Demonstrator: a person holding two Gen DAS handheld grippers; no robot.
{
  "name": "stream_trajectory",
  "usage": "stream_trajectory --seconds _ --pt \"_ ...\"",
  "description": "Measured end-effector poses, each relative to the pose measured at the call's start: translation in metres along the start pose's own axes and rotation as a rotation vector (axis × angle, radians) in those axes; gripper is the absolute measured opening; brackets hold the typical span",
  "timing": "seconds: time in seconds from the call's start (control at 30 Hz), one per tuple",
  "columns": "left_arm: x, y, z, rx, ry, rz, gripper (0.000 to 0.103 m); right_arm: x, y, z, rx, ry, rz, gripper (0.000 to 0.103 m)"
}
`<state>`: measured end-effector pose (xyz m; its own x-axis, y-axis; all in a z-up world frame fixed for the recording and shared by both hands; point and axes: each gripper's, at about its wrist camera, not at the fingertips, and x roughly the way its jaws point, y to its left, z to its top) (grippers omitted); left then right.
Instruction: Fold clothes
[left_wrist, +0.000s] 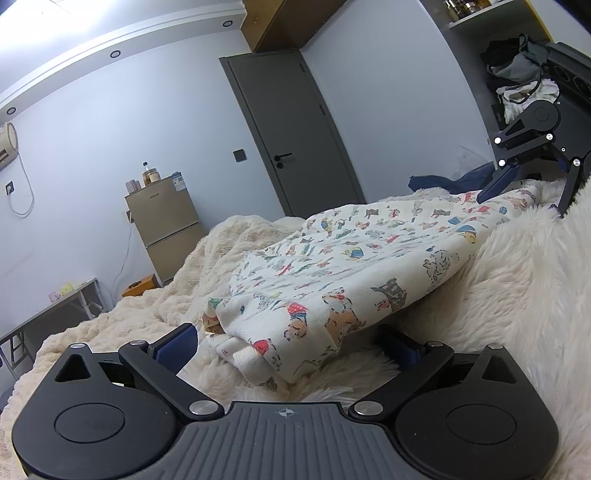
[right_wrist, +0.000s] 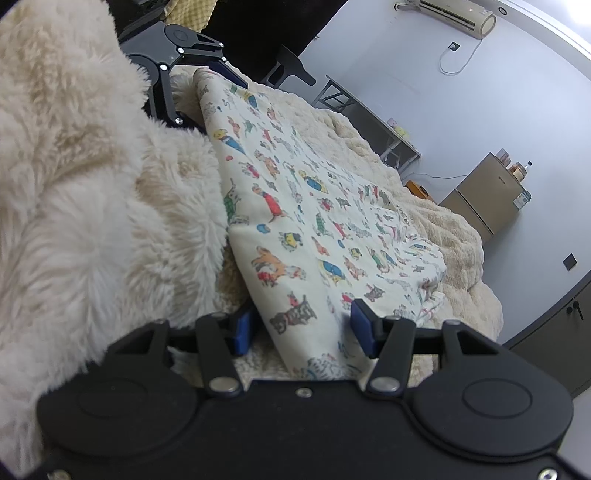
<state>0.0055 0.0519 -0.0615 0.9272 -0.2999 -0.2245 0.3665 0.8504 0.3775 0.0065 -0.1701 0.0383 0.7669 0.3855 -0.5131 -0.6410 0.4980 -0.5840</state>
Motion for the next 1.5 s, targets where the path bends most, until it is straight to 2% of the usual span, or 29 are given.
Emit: stream_trajectory --seconds 0.33,0.4,0.53,0.6,0.7,0.9,1.03,1.07,1.1,1.13,1.17,1.2,1.37,1.5 --pt "-0.002 0.0 0.0 0.009 -0.005 0.007 0.102 0.001 0.001 0.001 0.003 0.0 -0.002 0.053" --pt "-0.006 -0.005 0.004 0.088 -0.022 0.032 0.102 0.0 0.001 0.001 -0.006 0.0 -0.005 0.054" --pt "-0.012 -0.025 0.016 0.386 -0.075 0.099 0.1 -0.008 -0.001 0.001 -0.086 0.01 -0.029 0.058" --pt "-0.015 -0.03 0.02 0.489 -0.078 0.113 0.095 -0.011 -0.002 0.0 -0.123 0.024 -0.046 0.061" --pt "-0.015 -0.033 0.025 0.562 -0.038 0.091 0.085 -0.015 0.002 0.002 -0.179 0.045 -0.075 0.062" --pt "-0.008 -0.036 0.023 0.621 -0.065 0.065 0.085 -0.007 0.019 0.007 -0.283 0.039 -0.115 0.061" --pt "-0.004 -0.027 0.019 0.584 -0.069 0.024 0.082 -0.008 0.02 0.002 -0.302 0.005 -0.113 0.057" --pt "-0.004 -0.025 0.02 0.583 -0.064 0.011 0.069 -0.009 0.019 0.001 -0.301 -0.003 -0.109 0.054" --pt "-0.005 -0.024 0.021 0.583 -0.059 -0.002 0.046 -0.01 0.018 0.0 -0.3 -0.009 -0.102 0.044" --pt "-0.004 -0.024 0.022 0.587 -0.048 -0.017 0.035 -0.01 0.017 0.0 -0.294 -0.008 -0.086 0.037" --pt "-0.003 -0.024 0.022 0.591 -0.038 -0.032 0.019 -0.01 0.016 0.0 -0.288 -0.008 -0.07 0.018" --pt "-0.003 -0.024 0.023 0.59 -0.029 -0.049 0.017 -0.009 0.015 -0.001 -0.283 -0.007 -0.054 0.013" --pt "-0.008 -0.012 0.036 0.533 -0.007 -0.131 0.011 -0.019 0.0 0.004 -0.227 -0.042 -0.028 0.011" --pt "-0.023 -0.001 0.056 0.509 -0.045 -0.13 0.01 -0.038 -0.011 0.013 -0.2 -0.09 -0.024 0.01"
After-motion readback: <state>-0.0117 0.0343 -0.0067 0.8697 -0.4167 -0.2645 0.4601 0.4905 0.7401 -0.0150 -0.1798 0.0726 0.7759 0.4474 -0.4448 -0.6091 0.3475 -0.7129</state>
